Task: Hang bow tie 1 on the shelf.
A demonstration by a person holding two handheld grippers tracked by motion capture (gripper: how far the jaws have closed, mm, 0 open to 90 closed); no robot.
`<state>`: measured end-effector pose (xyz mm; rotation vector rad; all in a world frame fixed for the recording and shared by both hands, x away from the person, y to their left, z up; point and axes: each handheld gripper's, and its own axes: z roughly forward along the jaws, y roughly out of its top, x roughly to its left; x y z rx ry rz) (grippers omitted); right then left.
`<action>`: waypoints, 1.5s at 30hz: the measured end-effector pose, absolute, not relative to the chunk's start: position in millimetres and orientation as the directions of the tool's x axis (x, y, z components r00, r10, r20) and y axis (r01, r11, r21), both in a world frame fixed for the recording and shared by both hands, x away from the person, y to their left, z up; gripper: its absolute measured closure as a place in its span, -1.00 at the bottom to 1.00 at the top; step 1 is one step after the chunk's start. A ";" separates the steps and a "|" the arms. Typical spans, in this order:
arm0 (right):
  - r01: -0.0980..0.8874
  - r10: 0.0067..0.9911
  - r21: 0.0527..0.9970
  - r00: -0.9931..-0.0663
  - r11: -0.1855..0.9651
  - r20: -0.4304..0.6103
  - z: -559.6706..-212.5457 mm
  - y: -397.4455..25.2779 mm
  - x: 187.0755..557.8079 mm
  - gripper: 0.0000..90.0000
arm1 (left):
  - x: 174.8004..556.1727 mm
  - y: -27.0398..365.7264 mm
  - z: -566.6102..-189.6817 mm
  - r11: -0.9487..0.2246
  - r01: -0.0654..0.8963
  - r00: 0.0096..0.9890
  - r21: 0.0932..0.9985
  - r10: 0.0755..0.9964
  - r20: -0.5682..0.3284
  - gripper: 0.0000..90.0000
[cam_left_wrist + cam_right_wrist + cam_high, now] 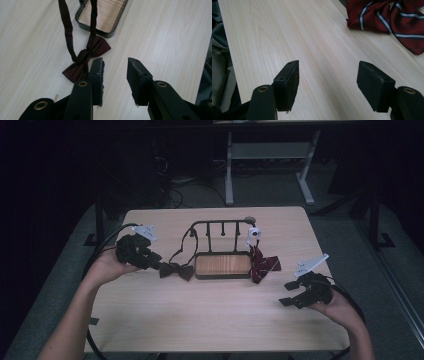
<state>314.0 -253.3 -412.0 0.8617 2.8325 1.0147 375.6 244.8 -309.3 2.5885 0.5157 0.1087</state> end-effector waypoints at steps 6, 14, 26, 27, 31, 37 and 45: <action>0.498 0.505 0.588 -0.846 0.637 0.169 -413.1 -253.1 314.3 -0.24 | 371.9 246.8 -314.0 -0.799 0.348 0.921 0.491 0.388 -0.020 0.40; 0.498 0.505 0.589 -0.846 0.637 0.170 -413.4 -254.2 314.3 -0.24 | 365.9 247.0 -321.4 -0.793 0.351 0.920 0.497 0.392 -0.024 0.31; 0.499 0.509 0.587 -0.845 0.637 0.166 -414.2 -255.0 313.8 -0.24 | 360.0 251.6 -334.3 -0.781 0.366 0.914 0.506 0.405 -0.037 0.21; 0.499 0.509 0.587 -0.845 0.638 0.166 -414.3 -254.9 313.8 -0.24 | 359.2 251.9 -335.6 -0.778 0.367 0.913 0.509 0.406 -0.039 0.21; 0.502 0.509 0.585 -0.844 0.637 0.170 -414.5 -254.9 313.3 -0.24 | 356.7 252.1 -340.9 -0.772 0.376 0.909 0.512 0.414 -0.044 0.18; 0.507 0.513 0.583 -0.841 0.635 0.172 -415.0 -255.8 313.2 -0.25 | 353.6 250.7 -347.2 -0.777 0.365 0.915 0.512 0.402 -0.042 0.15; 0.508 0.514 0.583 -0.840 0.634 0.173 -415.4 -256.1 312.7 -0.25 | 348.8 250.3 -356.7 -0.779 0.372 0.912 0.505 0.409 -0.042 0.09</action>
